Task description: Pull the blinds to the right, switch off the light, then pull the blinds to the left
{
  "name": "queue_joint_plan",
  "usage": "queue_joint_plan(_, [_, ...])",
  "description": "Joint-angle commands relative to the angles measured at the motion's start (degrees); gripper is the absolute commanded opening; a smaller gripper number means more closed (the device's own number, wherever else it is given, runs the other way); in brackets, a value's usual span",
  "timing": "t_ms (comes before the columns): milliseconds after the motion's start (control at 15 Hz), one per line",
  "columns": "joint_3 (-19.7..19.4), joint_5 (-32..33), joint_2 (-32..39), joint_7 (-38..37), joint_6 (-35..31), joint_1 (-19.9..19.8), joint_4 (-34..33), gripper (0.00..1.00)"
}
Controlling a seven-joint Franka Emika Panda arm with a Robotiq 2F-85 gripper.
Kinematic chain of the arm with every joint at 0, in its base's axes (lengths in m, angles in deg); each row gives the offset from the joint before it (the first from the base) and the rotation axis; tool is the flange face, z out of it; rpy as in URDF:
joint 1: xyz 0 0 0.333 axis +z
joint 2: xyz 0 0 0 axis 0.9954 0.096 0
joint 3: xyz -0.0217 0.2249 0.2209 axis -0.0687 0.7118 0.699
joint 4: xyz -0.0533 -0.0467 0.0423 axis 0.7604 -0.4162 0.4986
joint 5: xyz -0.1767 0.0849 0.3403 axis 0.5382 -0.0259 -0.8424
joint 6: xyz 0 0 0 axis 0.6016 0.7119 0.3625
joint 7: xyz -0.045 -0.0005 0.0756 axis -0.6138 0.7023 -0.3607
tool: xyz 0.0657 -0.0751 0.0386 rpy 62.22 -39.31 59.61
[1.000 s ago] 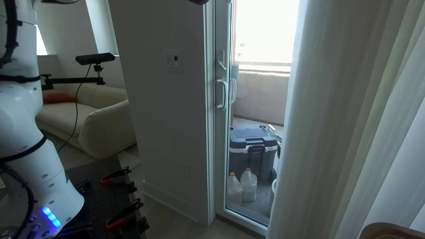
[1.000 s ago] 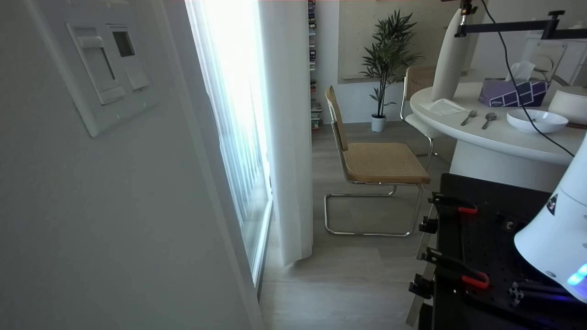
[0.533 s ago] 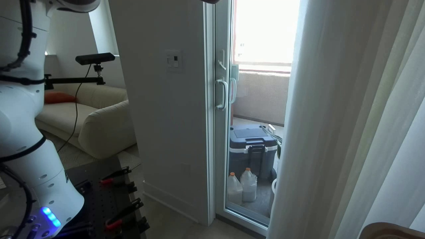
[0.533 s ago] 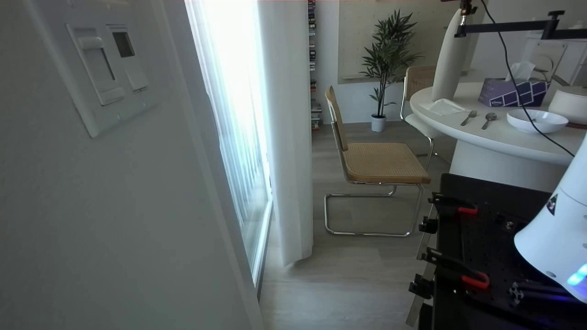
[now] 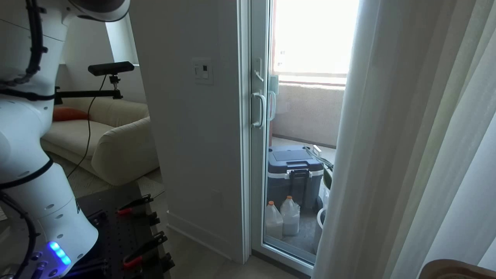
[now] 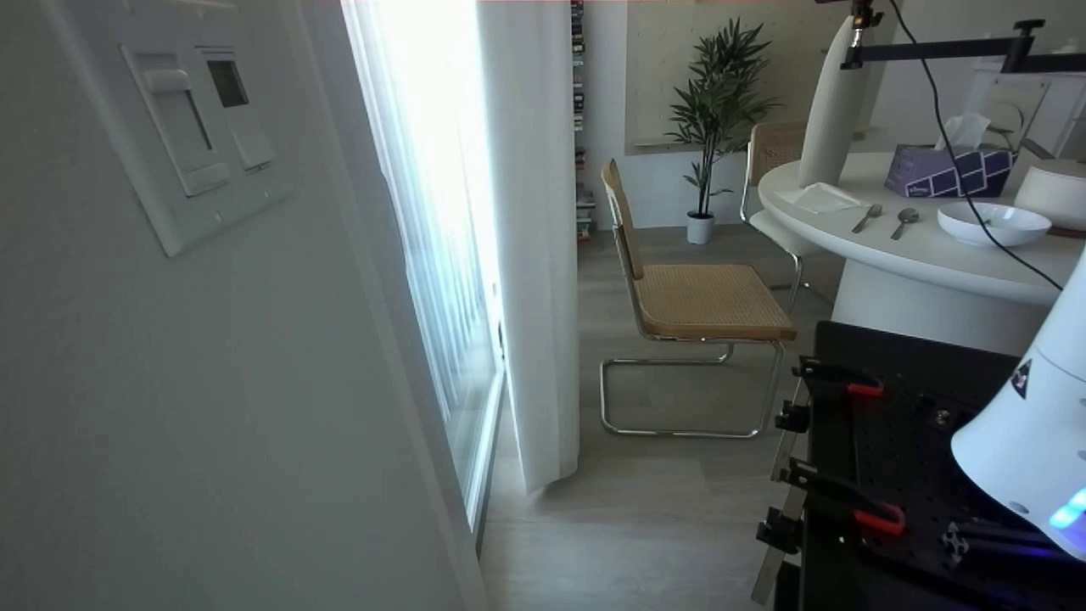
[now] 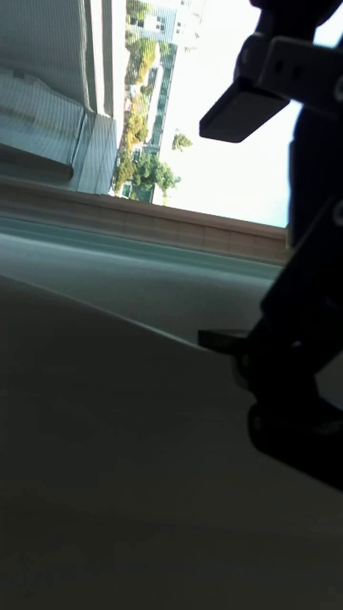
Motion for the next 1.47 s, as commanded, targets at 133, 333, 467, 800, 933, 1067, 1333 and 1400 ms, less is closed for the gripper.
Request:
queue_joint_plan(133, [-2.1,0.6,1.0,-2.1,4.5,-0.2,-3.5,1.0])
queue_joint_plan(333, [-2.9,0.7,0.8,-2.9,6.0,-0.1,-3.5,1.0])
queue_joint_plan(467, [-3.2,0.7,0.7,-3.1,6.8,-0.1,-3.6,1.0])
queue_joint_plan(800, [-4.3,0.5,0.6,-4.6,9.7,-0.6,-4.2,1.0])
queue_joint_plan(933, [-4.8,0.4,0.9,-5.1,10.6,-0.8,-4.7,1.0])
queue_joint_plan(1067, [-5.2,0.3,1.2,-5.0,11.2,-0.9,-5.2,1.0])
queue_joint_plan(1333, [-5.0,0.1,1.9,-4.5,11.3,-1.1,-5.9,1.0])
queue_joint_plan(1400, [-5.0,0.1,2.3,-4.3,11.2,-1.0,-6.2,1.0])
